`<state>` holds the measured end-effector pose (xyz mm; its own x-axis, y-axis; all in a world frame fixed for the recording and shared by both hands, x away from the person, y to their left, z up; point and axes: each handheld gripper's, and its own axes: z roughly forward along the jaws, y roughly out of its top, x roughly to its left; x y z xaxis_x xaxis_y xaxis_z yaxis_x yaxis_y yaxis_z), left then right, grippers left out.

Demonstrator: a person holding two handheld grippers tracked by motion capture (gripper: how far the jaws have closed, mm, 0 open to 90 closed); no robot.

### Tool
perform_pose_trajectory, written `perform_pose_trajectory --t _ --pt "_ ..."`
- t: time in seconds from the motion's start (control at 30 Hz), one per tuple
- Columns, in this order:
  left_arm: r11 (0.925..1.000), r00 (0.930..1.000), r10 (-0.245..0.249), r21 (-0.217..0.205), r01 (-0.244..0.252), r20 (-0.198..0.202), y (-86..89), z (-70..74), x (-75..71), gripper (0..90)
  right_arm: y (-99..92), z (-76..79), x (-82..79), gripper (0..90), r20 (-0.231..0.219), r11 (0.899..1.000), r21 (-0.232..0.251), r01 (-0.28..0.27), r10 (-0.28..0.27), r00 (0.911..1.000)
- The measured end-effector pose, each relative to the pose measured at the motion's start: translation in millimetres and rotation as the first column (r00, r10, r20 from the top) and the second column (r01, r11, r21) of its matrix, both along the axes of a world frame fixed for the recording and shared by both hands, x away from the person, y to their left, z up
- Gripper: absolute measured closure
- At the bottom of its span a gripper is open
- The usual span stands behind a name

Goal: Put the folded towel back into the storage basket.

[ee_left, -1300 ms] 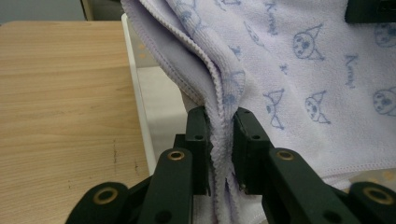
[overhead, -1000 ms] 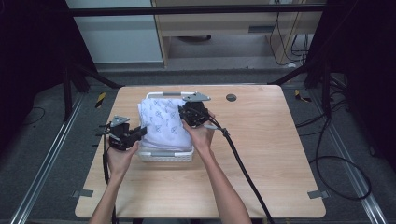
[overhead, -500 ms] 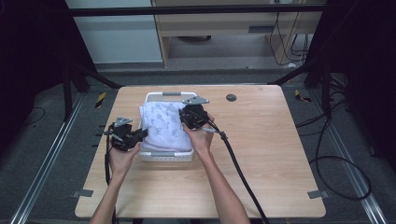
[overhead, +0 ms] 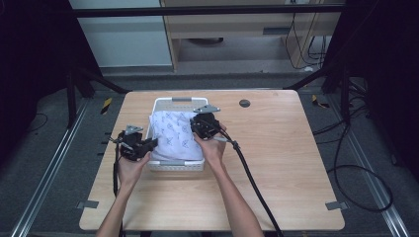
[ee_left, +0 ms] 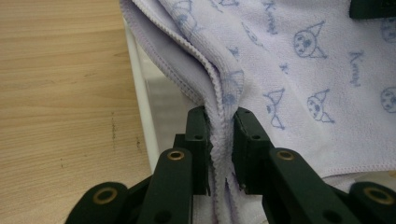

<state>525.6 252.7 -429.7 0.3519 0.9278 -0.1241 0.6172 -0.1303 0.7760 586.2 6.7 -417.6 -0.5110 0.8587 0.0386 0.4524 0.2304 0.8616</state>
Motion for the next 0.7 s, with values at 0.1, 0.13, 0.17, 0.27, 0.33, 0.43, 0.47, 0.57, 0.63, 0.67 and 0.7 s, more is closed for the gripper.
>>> perform_pose_trajectory --t 0.1,0.13,0.17,0.27,0.33,0.43,0.47,0.57,0.63,0.67,0.7 --pt "1.0 1.0 0.001 0.003 -0.001 -0.006 0.7 -1.3 0.9 76.7 0.0 -2.2 0.3 71.8 -0.002 1.0 -0.009 -0.001 0.001 1.0" --pt "1.0 1.0 0.001 0.002 -0.001 -0.009 0.8 -1.6 1.1 76.7 0.2 -2.6 0.2 71.7 -0.003 1.0 -0.011 -0.002 0.002 1.0" --pt "1.0 1.0 0.001 0.003 -0.001 -0.01 0.8 -2.0 1.3 76.6 0.4 -3.1 0.2 71.6 -0.004 1.0 -0.012 -0.002 0.002 1.0" --pt "1.0 0.9998 -0.001 0.008 0.001 -0.019 0.8 -2.8 2.1 76.6 1.5 -5.1 0.6 70.6 -0.01 1.0 -0.018 0.002 -0.002 1.0" --pt "1.0 0.9998 0.001 0.009 -0.001 -0.02 0.4 -3.2 2.3 76.5 2.0 -6.1 0.7 70.6 -0.013 1.0 -0.022 0.003 -0.003 0.9999" --pt "0.9999 0.9997 0.0 0.014 0.0 -0.024 0.2 -3.8 2.6 76.4 2.3 -8.5 1.6 70.4 -0.015 0.999 -0.038 -0.001 0.001 0.9999" --pt "0.9999 0.9997 0.001 0.015 -0.001 -0.025 0.1 -4.1 2.7 76.3 2.5 -9.1 1.7 70.3 -0.018 0.999 -0.04 -0.002 0.001 0.9998" --pt "0.9998 0.9995 0.001 0.022 -0.001 -0.031 -0.7 -5.2 3.3 76.1 2.7 -11.7 2.7 69.6 -0.033 0.999 -0.051 -0.003 0.001 0.9994" --pt "0.9996 0.9993 0.003 0.027 -0.002 -0.036 -1.3 -6.0 3.8 76.0 2.8 -13.4 3.2 69.6 -0.039 0.998 -0.056 -0.002 0.0 0.9992" --pt "0.9995 0.9993 0.002 0.03 -0.001 -0.038 -1.3 -6.3 3.9 75.9 2.8 -14.3 3.5 69.5 -0.042 0.998 -0.061 -0.004 0.002 0.9991" --pt "0.9995 0.9992 0.002 0.031 -0.001 -0.04 -1.3 -6.6 4.1 75.8 3.1 -15.1 3.7 69.3 -0.045 0.998 -0.065 -0.004 0.001 0.999"
